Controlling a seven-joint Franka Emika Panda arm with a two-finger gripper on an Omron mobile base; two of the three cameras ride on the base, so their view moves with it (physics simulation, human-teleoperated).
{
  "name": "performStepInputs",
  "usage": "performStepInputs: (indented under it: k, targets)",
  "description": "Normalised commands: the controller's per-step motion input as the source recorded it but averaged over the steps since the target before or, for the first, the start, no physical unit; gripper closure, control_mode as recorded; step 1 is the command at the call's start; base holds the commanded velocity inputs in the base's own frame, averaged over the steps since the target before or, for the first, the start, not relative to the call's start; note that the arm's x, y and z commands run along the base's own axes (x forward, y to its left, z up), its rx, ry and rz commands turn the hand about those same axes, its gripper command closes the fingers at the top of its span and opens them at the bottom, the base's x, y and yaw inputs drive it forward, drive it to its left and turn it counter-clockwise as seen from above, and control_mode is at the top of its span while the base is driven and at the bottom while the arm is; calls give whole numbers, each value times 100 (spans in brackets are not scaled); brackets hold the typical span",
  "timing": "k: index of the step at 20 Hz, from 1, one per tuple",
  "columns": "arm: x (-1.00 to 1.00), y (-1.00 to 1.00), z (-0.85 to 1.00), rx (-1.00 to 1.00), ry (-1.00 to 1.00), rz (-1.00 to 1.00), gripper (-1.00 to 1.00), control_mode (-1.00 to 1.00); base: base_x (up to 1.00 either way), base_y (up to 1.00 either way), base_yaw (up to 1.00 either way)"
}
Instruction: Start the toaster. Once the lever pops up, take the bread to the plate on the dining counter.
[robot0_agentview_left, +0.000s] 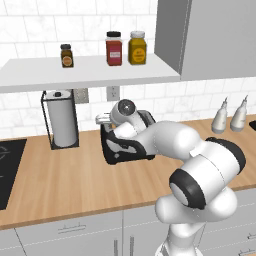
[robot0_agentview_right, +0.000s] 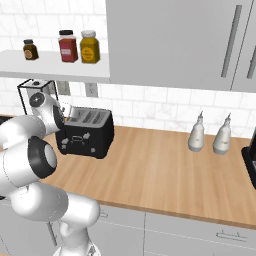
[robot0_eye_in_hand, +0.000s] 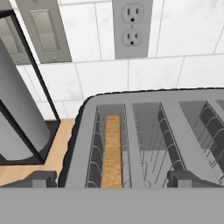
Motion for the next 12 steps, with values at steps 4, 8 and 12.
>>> performStepInputs:
  k: [4,8,12]
  targets:
    - [0,0,0,0,0,0,-100,-100,0,0,0]
    - [0,0,0,0,0,0,-100,-100,0,0,0]
    - [0,0,0,0,0,0,-100,-100,0,0,0]
